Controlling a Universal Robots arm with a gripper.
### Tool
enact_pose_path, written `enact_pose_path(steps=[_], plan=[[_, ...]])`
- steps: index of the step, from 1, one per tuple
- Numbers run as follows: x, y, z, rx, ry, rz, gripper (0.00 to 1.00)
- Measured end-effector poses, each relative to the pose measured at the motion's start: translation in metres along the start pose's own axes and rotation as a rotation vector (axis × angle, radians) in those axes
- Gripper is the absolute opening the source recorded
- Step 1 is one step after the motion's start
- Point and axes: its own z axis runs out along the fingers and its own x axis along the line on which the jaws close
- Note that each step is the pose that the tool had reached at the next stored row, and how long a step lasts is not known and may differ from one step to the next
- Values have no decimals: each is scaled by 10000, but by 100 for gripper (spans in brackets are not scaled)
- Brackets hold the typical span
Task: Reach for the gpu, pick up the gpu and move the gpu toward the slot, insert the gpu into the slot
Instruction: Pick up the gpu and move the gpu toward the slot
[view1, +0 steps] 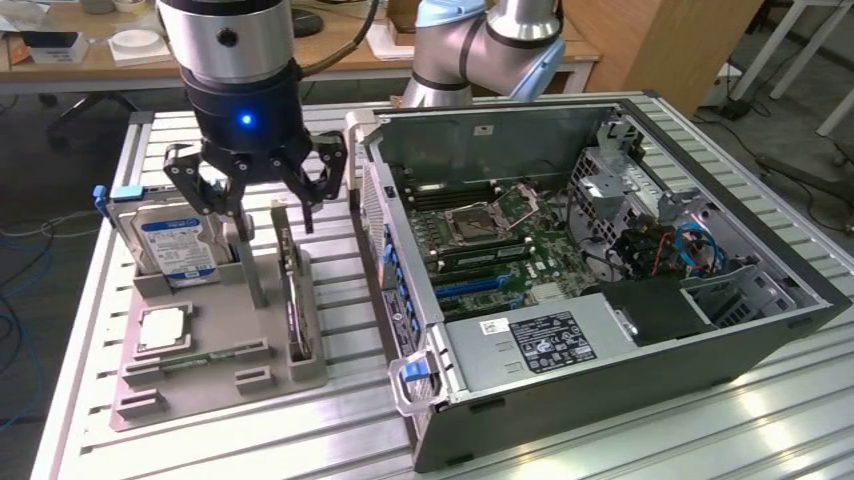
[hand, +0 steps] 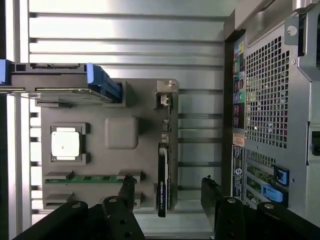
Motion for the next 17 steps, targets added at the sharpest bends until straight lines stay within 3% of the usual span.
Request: enact_pose_path(steps=[10, 17], plan=[[1, -26, 108, 0, 11, -2, 65], [4, -47, 218, -1, 69, -80, 65]])
